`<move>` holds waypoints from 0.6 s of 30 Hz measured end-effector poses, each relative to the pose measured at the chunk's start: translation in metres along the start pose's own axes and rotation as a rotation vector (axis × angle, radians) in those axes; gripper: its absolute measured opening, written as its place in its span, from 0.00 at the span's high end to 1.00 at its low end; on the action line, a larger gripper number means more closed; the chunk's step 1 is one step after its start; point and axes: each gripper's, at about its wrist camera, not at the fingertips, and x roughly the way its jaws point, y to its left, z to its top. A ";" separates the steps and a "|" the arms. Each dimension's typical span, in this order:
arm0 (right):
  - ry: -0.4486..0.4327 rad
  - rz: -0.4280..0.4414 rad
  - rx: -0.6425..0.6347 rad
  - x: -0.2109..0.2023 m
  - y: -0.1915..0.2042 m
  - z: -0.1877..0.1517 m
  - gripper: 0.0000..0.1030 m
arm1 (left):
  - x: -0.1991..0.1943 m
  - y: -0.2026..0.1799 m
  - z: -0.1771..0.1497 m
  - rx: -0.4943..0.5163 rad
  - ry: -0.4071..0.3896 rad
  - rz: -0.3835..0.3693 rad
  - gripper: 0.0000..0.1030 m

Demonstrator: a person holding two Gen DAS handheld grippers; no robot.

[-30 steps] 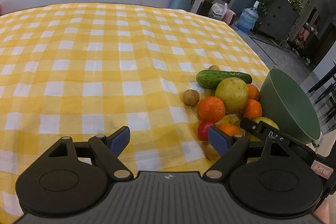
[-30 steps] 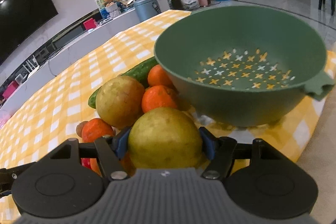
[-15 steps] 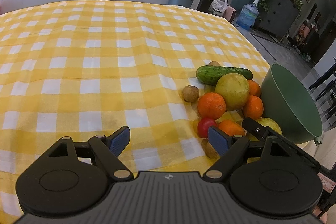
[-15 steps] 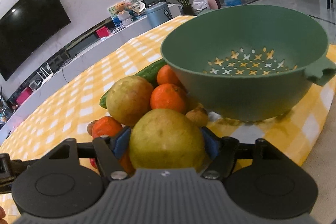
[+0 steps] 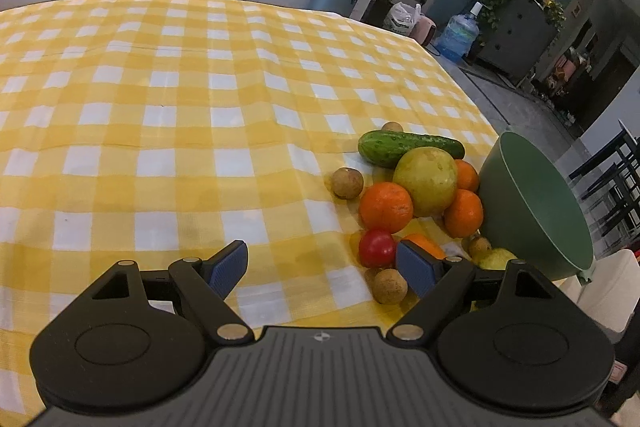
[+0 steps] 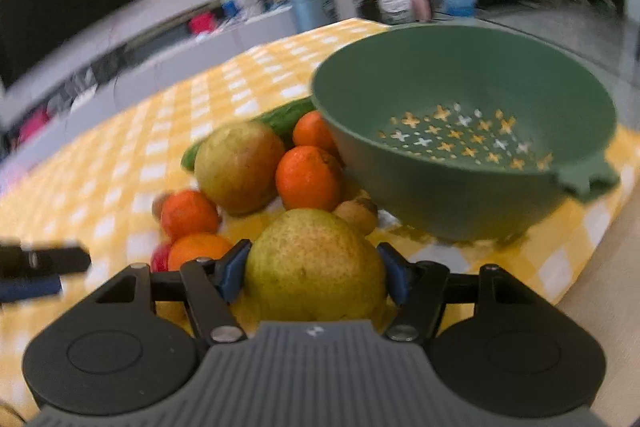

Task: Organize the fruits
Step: 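Close the right tool on the large yellow-green pear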

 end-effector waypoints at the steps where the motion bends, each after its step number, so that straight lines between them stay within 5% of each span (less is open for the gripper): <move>1: 0.025 0.016 -0.003 0.001 -0.003 0.001 0.35 | 0.001 0.000 0.000 -0.002 0.004 0.002 0.04; 12: -0.022 0.057 -0.009 -0.003 -0.009 -0.005 0.37 | 0.002 0.000 -0.001 0.011 0.002 -0.028 0.04; 18: -0.042 0.067 -0.007 -0.001 -0.011 -0.008 0.37 | 0.002 -0.029 -0.003 0.288 -0.109 -0.139 0.04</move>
